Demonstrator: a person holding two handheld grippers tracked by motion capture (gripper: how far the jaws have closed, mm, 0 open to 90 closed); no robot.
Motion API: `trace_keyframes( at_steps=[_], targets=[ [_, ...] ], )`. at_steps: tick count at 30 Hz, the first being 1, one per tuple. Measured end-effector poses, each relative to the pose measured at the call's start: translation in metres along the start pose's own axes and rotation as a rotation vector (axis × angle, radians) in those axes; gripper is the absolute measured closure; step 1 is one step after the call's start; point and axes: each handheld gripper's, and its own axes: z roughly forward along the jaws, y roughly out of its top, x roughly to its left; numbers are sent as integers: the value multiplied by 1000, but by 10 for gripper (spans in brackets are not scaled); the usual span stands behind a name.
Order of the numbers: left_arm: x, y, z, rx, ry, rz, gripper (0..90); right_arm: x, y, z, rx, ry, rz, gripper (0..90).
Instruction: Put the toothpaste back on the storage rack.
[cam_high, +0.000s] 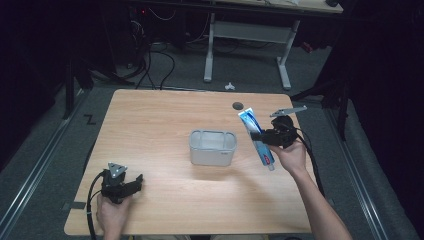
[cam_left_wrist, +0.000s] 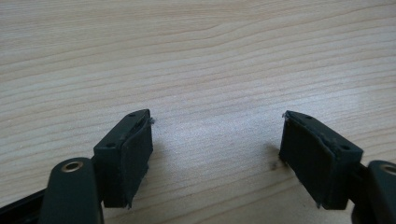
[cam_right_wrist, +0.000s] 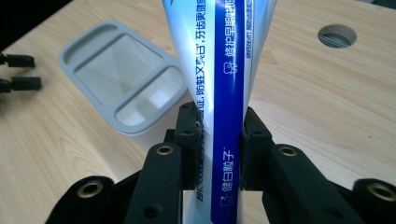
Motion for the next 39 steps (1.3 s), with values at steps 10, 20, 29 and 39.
trace_keyframes(
  at_steps=[10, 20, 29, 39],
  targets=[
    [0, 0, 0, -1, -1, 0, 259, 13, 6, 0, -35, 26, -19, 744],
    [0, 0, 0, -1, -1, 0, 259, 27, 14, 0, -92, 63, -44, 744],
    [0, 0, 0, -1, -2, 0, 259, 36, 20, 5, -122, 86, -51, 744],
    [0, 0, 1, -1, -2, -1, 259, 53, 33, 9, -179, 85, -115, 744]
  ],
)
